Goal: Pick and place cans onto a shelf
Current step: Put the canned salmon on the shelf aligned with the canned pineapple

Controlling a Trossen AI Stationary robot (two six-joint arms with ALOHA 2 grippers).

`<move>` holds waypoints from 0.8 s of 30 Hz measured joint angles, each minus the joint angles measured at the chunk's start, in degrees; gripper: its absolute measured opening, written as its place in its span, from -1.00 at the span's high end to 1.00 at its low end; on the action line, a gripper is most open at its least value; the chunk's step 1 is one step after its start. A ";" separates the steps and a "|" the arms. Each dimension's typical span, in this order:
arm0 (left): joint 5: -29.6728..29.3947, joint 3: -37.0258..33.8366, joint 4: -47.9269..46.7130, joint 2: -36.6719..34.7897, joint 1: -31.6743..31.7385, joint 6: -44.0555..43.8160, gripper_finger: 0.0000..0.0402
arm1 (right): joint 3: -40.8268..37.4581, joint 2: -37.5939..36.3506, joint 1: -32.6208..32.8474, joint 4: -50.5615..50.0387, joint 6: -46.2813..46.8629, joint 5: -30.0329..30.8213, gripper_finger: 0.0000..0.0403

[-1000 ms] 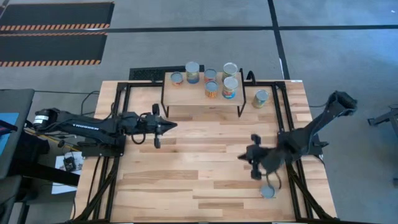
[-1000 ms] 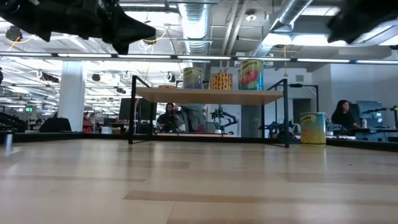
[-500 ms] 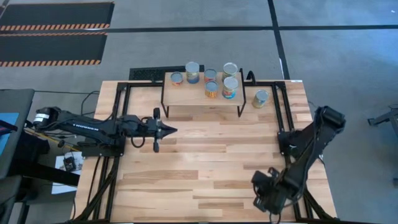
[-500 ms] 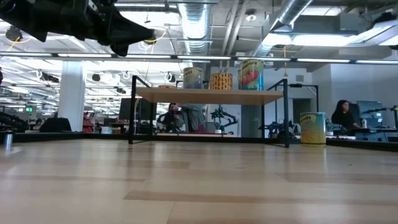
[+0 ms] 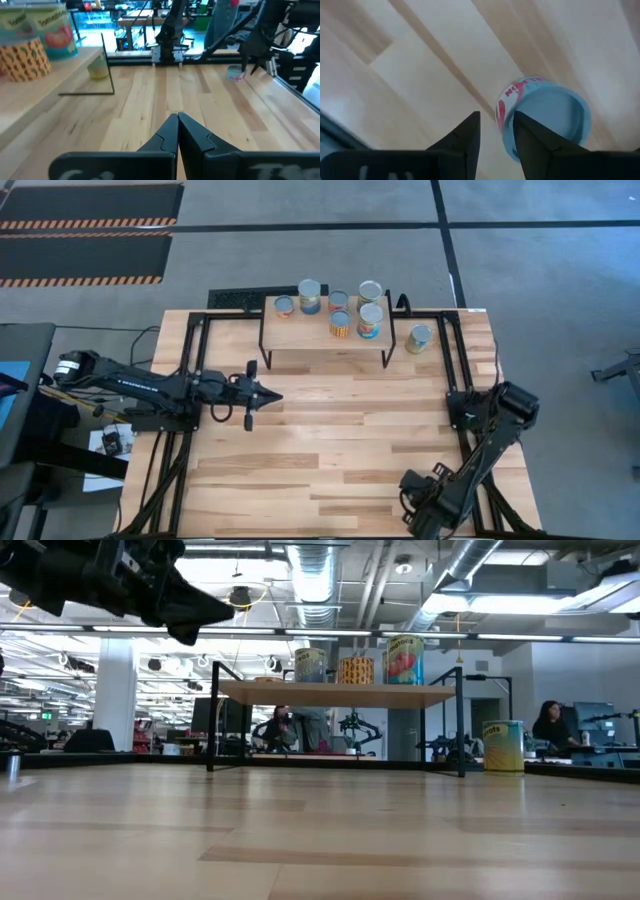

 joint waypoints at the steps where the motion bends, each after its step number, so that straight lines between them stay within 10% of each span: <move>1: -0.27 -0.45 0.06 -0.03 0.00 -0.40 1.00 | 0.05 0.73 -0.13 -0.06 0.00 -0.28 0.32; 14: -0.77 -7.56 -0.29 -13.00 0.00 -3.21 1.00 | 0.16 2.58 -4.02 0.14 -6.28 -0.16 0.89; 24: -3.84 -14.21 -2.42 -26.80 0.02 -3.75 1.00 | 1.27 -3.94 -17.30 12.37 -35.79 14.38 0.96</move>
